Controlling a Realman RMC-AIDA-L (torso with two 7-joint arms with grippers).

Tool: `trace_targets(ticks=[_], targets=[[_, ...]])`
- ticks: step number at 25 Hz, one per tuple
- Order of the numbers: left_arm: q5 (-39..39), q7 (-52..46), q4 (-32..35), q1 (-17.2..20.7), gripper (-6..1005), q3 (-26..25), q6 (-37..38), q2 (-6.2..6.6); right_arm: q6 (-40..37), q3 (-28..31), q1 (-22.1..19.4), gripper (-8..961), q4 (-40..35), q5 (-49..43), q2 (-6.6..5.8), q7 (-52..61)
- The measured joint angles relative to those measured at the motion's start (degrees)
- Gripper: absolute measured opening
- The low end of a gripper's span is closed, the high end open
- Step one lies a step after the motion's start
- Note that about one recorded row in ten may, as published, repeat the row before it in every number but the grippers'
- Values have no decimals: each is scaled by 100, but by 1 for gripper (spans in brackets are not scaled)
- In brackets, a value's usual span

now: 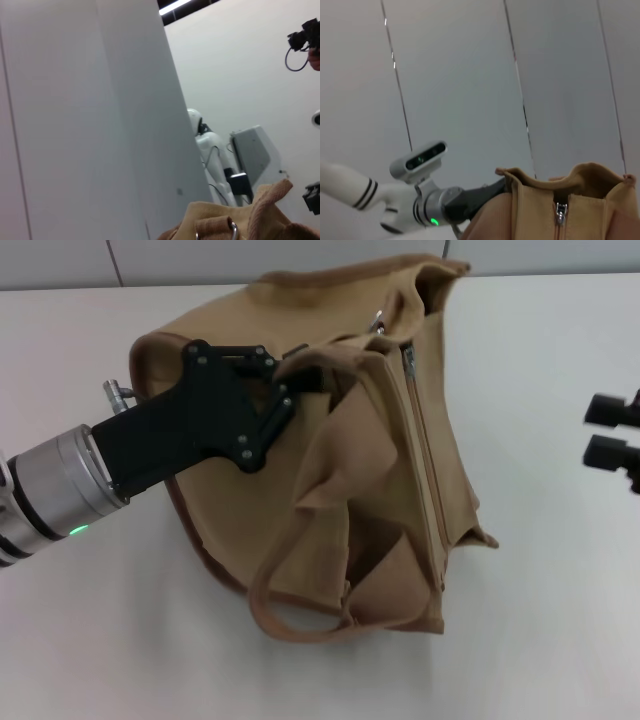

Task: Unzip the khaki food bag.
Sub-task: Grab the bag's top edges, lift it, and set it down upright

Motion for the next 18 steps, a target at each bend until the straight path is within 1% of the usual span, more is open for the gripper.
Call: trace_targets(ticks=[1, 2, 4, 5, 6, 8, 10, 13, 15, 17, 18], targets=[[0, 0, 0, 0, 53, 0, 0, 0, 0, 0, 0, 257, 0, 0, 0, 0], [-56, 58, -45, 7, 53, 11, 18, 0, -26, 0, 24, 298, -256, 6, 3, 163], [-126, 146, -112, 25, 54, 26, 53, -1, -77, 1, 93, 381, -859, 29, 9, 509], [-130, 161, -144, 30, 54, 37, 66, -1, -93, 0, 176, 424, -1350, 41, 10, 777], [-130, 161, -144, 30, 54, 37, 66, -1, -93, 0, 176, 466, -1350, 41, 10, 777], [-134, 163, -162, 35, 54, 68, 72, -1, -94, 1, 270, 551, -1732, 47, 13, 998], [-137, 164, -166, 43, 54, 148, 78, -1, -102, -1, 382, 550, -1951, 49, 22, 1124], [-135, 165, -168, 48, 53, 212, 83, 0, -84, -27, 453, 550, -2088, 45, 25, 1162], [-131, 167, -161, 50, 53, 318, 98, 5, -38, -99, 528, 549, -2279, -2, 10, 1292], [-128, 167, -157, 50, 53, 335, 107, 6, 5, -243, 657, 549, -2644, -164, -29, 1642], [-112, 168, -147, 51, 53, 350, 136, 8, 24, -374, 791, 548, -2975, -326, -56, 2018]])
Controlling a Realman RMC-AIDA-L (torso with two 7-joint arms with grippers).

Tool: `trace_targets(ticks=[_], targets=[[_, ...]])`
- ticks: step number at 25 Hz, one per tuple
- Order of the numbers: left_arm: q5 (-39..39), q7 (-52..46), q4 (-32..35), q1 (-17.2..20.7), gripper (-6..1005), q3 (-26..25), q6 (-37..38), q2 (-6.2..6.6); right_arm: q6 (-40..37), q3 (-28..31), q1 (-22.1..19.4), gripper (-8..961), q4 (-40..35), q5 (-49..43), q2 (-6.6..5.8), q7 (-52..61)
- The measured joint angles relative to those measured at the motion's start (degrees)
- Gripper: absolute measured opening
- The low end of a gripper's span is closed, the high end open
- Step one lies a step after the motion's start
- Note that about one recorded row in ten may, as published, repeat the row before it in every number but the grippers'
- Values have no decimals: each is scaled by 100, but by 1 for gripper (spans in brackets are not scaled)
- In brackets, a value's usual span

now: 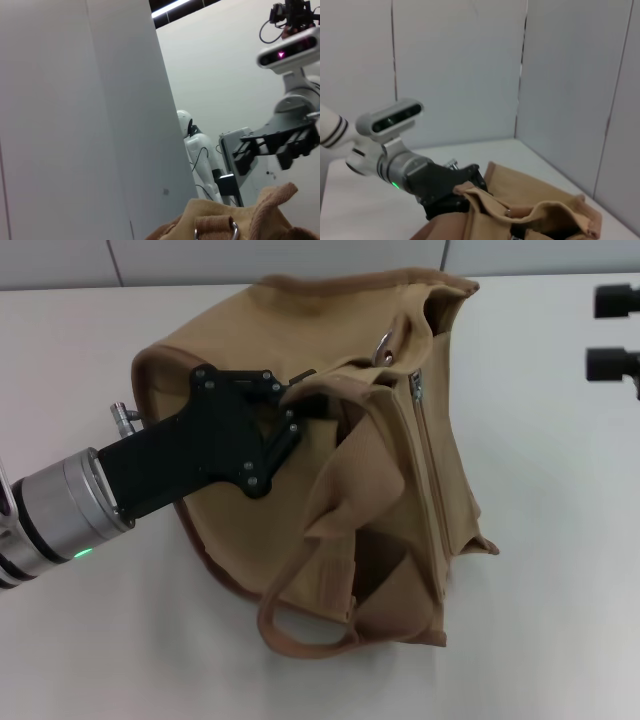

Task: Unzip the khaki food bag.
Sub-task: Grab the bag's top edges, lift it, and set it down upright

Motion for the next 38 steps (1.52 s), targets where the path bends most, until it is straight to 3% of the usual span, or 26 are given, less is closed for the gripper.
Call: trace_targets(ticks=[7, 12, 17, 23, 27, 38], targets=[[0, 0, 28, -45, 53, 172, 40, -3, 178, -848, 477, 546, -1131, -862, -65, 1772], [-15, 20, 30, -75, 52, 275, 37, -7, 213, -1331, 828, 545, -1637, -1474, -95, 2867], [-20, 125, 36, -86, 54, 276, 8, -9, 218, -1458, 895, 545, -1807, -1752, -103, 3408], [-39, 141, -9, -37, 62, 217, 3, -10, 454, -1221, 620, 545, -1601, -1734, -76, 3385], [-668, 148, -42, 308, 68, -80, -207, 14, 574, -857, 352, 545, -1163, -1437, -85, 3176], [-815, 151, -23, 507, 131, -8, -188, 53, 617, -525, 170, 546, -219, -1043, -133, 2773]])
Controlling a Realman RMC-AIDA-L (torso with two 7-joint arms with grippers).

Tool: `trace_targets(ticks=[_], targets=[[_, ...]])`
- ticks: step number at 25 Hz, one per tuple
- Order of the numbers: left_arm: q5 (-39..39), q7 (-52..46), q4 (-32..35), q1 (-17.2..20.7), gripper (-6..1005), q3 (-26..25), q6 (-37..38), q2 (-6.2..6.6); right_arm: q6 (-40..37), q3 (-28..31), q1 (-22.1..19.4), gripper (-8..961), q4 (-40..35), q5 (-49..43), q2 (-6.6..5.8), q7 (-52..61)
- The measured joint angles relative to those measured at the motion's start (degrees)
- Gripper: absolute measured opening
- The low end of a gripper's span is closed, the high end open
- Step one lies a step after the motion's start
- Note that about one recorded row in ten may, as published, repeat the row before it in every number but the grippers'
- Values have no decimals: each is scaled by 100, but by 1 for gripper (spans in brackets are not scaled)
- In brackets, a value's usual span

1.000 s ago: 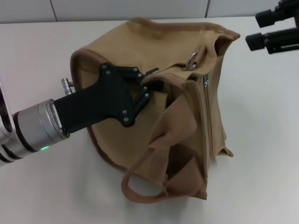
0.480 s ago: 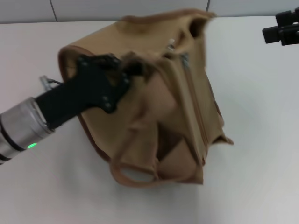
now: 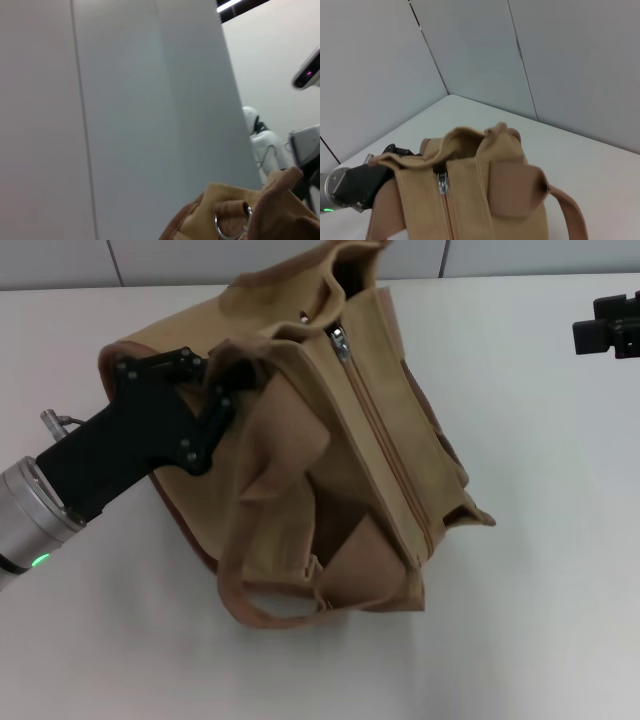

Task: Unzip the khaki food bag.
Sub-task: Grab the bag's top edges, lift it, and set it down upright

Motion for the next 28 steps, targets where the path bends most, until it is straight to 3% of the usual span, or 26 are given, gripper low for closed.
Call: trace_targets(ticks=[5, 11, 17, 28], targets=[[9, -51, 28, 2, 138, 111, 325, 1, 51, 3, 15, 546, 172, 5, -4, -78], [9, -170, 33, 3, 255, 92, 559, 25, 53, -25, 28, 545, 412, 9, -13, -212], [9, -238, 40, 2, 448, 123, 640, 37, 93, -42, 54, 545, 850, 11, -14, -405], [9, -180, 106, -291, 432, 305, 766, -26, 200, -58, 57, 544, 1138, 11, 8, -645]])
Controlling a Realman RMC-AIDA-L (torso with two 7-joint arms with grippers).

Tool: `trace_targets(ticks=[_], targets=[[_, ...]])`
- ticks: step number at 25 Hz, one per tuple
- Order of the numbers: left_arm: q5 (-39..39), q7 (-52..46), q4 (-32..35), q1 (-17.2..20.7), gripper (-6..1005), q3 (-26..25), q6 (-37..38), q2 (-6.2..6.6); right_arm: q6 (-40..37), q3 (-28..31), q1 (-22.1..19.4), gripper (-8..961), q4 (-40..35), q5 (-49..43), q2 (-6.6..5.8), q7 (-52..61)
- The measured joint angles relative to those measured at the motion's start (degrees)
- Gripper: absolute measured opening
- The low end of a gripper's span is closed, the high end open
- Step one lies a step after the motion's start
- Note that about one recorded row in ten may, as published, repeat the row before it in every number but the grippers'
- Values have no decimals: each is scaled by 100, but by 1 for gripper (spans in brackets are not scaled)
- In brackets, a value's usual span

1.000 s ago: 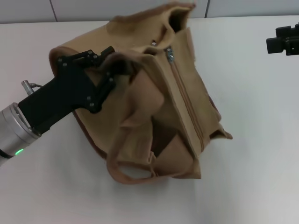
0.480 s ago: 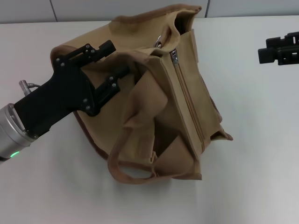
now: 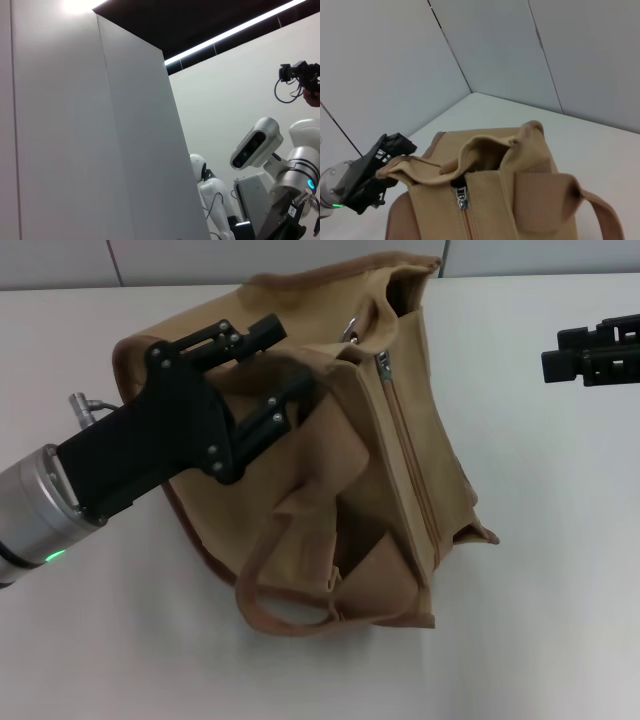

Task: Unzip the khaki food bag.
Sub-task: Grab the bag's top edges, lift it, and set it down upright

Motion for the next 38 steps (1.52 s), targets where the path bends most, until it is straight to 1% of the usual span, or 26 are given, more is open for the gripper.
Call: trace_targets(ticks=[5, 10, 13, 15, 17, 19, 20, 21, 23, 28, 30, 34, 37, 38], targets=[[0, 59, 8, -93, 427, 147, -158, -14, -16, -1, 0, 544, 41, 0, 15, -90], [0, 168, -9, -123, 204, 155, -181, -22, -115, -14, 2, 544, 48, 78, 34, -373], [-1, 169, -12, -132, 130, 162, -200, -27, -254, -23, 7, 544, 49, 234, 40, -560], [-2, 170, -5, -137, 81, 242, -249, -27, -531, -119, 25, 544, 11, 540, 41, -1012], [-2, 170, 0, -139, 32, 265, -256, -27, -604, -188, 37, 544, -30, 605, 36, -1176], [-4, 170, 5, -152, 31, 308, -266, -26, -717, -464, 98, 544, -168, 644, 0, -1380], [-6, 170, 6, -169, 31, 336, -268, -26, -727, -758, 188, 544, -312, 589, -45, -1437], [-6, 170, 6, -169, 30, 336, -268, -26, -727, -758, 188, 544, -312, 589, -45, -1437], [-7, 170, 8, -187, 30, 351, -269, -26, -679, -967, 303, 544, -415, 485, -66, -1443], [-16, 170, 3, -198, 30, 388, -255, -26, -515, -1049, 539, 543, -538, 248, 23, -1576], [-34, 170, -7, -198, 30, 425, -239, -28, -306, -1081, 614, 543, -571, 239, 27, -1612], [-36, 170, -2, -176, 30, 438, -199, -32, -142, -1138, 657, 543, -561, 207, 12, -1649], [-41, 170, -1, -165, 30, 442, -138, -34, 57, -1266, 669, 543, -558, -2, 26, -1713], [-46, 170, 0, -158, 30, 443, -85, -35, 204, -1401, 672, 543, -555, -178, 48, -1752]])
